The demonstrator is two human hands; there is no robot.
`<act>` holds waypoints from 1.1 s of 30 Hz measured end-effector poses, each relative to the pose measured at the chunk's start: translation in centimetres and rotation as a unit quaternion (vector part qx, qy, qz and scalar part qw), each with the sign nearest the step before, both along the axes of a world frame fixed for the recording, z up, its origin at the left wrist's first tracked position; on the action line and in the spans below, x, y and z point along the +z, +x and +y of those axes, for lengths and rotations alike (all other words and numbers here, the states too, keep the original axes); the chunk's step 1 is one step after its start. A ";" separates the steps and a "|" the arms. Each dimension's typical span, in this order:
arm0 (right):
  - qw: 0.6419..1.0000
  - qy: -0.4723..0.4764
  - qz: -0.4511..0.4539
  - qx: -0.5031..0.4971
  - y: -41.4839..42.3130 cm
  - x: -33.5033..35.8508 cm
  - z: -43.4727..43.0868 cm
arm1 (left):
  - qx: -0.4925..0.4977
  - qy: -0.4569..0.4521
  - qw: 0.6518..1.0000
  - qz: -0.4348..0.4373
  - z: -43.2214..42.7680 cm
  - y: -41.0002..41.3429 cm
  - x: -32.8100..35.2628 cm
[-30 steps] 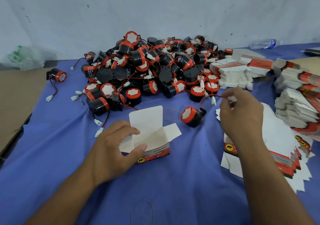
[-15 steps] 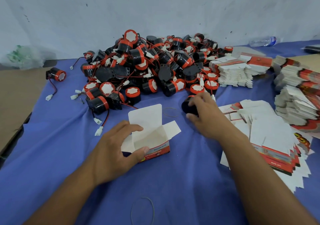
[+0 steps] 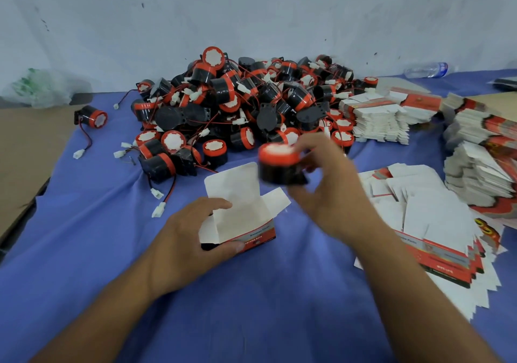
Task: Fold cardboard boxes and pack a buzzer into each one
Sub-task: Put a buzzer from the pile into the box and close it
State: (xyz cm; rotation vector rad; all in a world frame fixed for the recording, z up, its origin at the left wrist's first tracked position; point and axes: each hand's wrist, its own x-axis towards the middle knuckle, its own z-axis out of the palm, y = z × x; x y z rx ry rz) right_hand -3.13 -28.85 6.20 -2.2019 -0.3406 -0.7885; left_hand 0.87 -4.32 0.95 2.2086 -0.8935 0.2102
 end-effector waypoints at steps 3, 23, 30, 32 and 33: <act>0.985 -0.152 0.042 0.066 -0.9 -0.9 3.5 | -0.015 -0.014 1.000 -0.002 -0.2 -0.1 0.1; 0.966 -0.188 0.160 0.073 -0.9 -0.6 4.3 | -0.060 -0.076 0.994 0.041 -0.2 0.6 -0.7; 0.946 -0.240 0.190 0.107 -1.3 -1.8 5.1 | -0.058 0.002 0.998 -0.037 0.0 0.4 -0.4; 0.940 -0.256 0.202 0.100 -1.3 -2.2 5.3 | -0.062 0.007 0.997 -0.036 0.0 0.4 -0.3; 0.939 -0.257 0.205 0.102 -1.3 -2.1 5.2 | -0.062 0.005 0.998 -0.032 0.0 0.4 -0.2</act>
